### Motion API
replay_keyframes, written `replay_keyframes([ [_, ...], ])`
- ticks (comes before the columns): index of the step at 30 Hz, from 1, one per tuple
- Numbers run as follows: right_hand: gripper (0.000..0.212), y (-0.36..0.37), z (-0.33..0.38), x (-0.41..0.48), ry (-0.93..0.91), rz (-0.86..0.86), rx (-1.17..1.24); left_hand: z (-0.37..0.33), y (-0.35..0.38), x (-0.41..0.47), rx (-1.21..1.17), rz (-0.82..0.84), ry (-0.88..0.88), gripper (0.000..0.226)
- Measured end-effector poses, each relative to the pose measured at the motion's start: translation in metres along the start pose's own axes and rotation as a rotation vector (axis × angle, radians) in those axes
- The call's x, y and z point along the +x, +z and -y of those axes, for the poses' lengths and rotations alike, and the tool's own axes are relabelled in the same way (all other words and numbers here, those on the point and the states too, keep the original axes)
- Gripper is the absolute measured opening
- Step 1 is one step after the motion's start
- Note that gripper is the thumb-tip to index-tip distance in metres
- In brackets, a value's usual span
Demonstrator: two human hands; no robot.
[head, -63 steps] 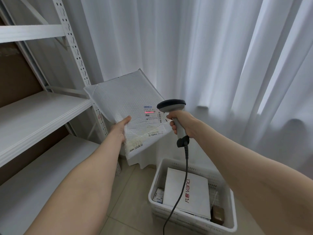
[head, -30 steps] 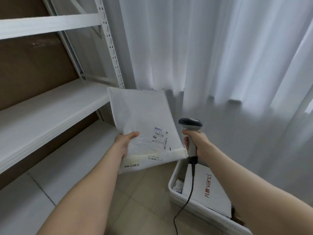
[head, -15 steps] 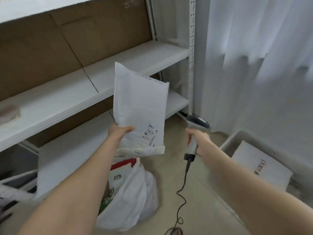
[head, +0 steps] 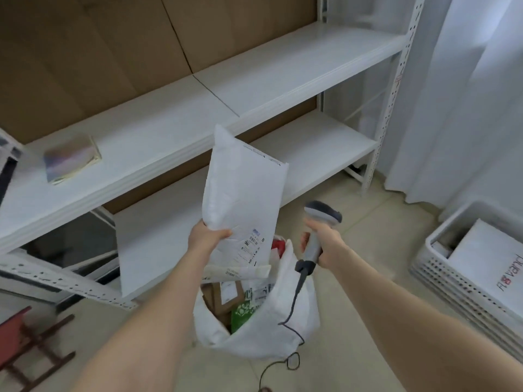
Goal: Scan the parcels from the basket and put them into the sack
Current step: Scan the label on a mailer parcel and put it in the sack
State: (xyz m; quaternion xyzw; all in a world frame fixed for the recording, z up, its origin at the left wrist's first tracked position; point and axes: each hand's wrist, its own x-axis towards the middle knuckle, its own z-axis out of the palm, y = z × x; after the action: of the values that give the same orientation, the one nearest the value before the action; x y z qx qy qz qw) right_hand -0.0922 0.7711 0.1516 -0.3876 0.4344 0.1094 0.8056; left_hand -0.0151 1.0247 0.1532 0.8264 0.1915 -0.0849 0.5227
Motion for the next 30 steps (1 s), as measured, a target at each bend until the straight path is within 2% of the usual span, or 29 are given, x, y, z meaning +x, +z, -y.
replay_keyframes([
  [6,0.023,0.053,-0.082,0.047,0.11,-0.074,0.095,0.058,-0.03,0.072,0.182,0.116,-0.02,0.039],
  [10,0.034,0.041,-0.124,0.074,0.138,-0.155,0.147,0.096,-0.016,0.1,0.194,0.196,-0.101,0.036],
  [13,0.03,0.027,-0.14,0.097,0.135,-0.226,0.139,0.128,0.002,0.113,0.131,0.26,-0.2,0.039],
  [15,0.029,0.019,-0.153,0.118,0.088,-0.283,0.08,0.152,0.013,0.123,0.083,0.319,-0.242,0.036],
  [17,0.037,0.012,-0.169,0.142,0.038,-0.351,-0.025,0.174,0.02,0.135,0.046,0.372,-0.27,0.032],
  [20,0.049,0.005,-0.199,0.173,-0.003,-0.404,-0.249,0.207,0.026,0.154,0.002,0.419,-0.351,0.036],
  [23,0.048,0.003,-0.233,0.2,0.0,-0.452,-0.374,0.24,0.033,0.17,0.027,0.434,-0.411,0.038],
  [26,0.044,0.006,-0.261,0.222,0.03,-0.456,-0.396,0.269,0.05,0.175,0.156,0.402,-0.403,0.054],
  [30,0.034,0.006,-0.279,0.238,0.064,-0.544,-0.453,0.29,0.077,0.17,0.561,0.365,-0.255,0.107],
])
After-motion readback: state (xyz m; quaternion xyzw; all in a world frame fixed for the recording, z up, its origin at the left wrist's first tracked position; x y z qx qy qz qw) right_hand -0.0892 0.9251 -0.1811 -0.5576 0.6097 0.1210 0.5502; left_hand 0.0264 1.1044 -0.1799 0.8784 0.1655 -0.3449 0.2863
